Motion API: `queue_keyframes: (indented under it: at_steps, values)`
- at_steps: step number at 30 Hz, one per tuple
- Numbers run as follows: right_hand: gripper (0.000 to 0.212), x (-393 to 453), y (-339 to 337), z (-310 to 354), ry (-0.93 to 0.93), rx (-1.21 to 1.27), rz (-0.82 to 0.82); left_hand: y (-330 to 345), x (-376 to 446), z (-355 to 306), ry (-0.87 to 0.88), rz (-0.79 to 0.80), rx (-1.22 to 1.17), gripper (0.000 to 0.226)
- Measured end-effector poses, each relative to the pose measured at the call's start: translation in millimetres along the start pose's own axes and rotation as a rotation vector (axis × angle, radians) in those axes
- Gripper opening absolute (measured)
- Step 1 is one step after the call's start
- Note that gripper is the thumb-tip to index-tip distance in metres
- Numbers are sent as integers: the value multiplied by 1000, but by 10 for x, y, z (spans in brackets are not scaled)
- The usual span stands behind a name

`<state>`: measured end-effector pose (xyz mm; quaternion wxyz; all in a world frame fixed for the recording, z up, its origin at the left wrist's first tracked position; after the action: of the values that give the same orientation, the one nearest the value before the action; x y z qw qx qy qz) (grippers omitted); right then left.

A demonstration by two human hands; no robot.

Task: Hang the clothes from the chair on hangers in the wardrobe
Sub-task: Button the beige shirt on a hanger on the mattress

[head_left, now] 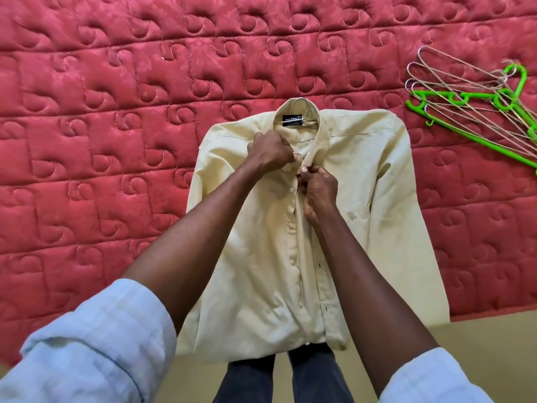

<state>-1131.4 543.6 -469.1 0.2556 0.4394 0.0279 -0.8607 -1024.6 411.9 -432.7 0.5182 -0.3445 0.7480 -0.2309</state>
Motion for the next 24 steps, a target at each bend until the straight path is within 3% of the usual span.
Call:
queue_keyframes:
  at_steps: [6, 14, 19, 24]
  values:
    - [20, 78, -10, -33, 49, 13, 9, -50, -182, -96, -52, -133, 189, 17]
    - [22, 104, 21, -4, 6, -37, 28, 185, -77, 104, -197, 20, -171, 16]
    - [22, 114, 27, 7, 31, -27, 49, 229, -76, 64, -210, 37, -223, 23]
    - [23, 132, 30, -11, 38, 29, 79, 205, -66, 80, -230, -19, -196, 11]
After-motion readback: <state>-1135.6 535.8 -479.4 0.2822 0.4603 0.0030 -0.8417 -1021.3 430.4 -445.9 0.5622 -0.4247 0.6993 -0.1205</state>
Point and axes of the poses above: each hand's wrist, its own x-axis towards the middle knuckle, its own y-axis out of the palm, z = x × y, the point moved 10 cm from there along x, towards the middle knuckle, and after that the axes turned 15 degrees about x, right-handed, at the moved point
